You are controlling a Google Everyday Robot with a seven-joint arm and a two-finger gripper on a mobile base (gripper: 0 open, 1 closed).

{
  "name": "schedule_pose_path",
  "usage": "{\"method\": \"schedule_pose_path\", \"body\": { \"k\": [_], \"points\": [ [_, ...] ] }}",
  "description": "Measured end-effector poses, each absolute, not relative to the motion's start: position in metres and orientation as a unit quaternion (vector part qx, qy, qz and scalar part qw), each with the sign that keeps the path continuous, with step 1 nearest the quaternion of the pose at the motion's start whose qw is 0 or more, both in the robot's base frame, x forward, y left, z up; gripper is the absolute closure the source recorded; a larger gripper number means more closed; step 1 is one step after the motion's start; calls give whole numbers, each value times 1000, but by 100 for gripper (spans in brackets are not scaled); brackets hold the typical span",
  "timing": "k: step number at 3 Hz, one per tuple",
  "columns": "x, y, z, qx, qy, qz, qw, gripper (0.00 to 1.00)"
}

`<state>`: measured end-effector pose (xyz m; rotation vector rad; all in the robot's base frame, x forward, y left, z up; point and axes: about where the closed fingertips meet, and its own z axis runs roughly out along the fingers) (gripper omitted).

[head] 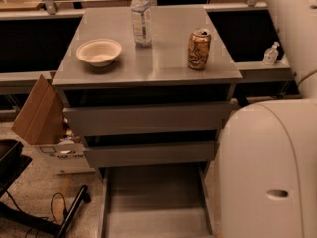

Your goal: Pick blue plastic bottle from bottom drawer and place on counter

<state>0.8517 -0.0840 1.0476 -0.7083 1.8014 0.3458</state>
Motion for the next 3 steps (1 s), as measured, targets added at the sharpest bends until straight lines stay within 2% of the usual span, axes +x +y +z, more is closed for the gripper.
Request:
{"method": "schedule_pose_path", "body": {
  "k": [1, 3],
  "points": [
    [819, -141, 1071, -285, 773, 103, 558, 0],
    [726, -220, 1148, -232, 738, 14, 634, 0]
  ]
}}
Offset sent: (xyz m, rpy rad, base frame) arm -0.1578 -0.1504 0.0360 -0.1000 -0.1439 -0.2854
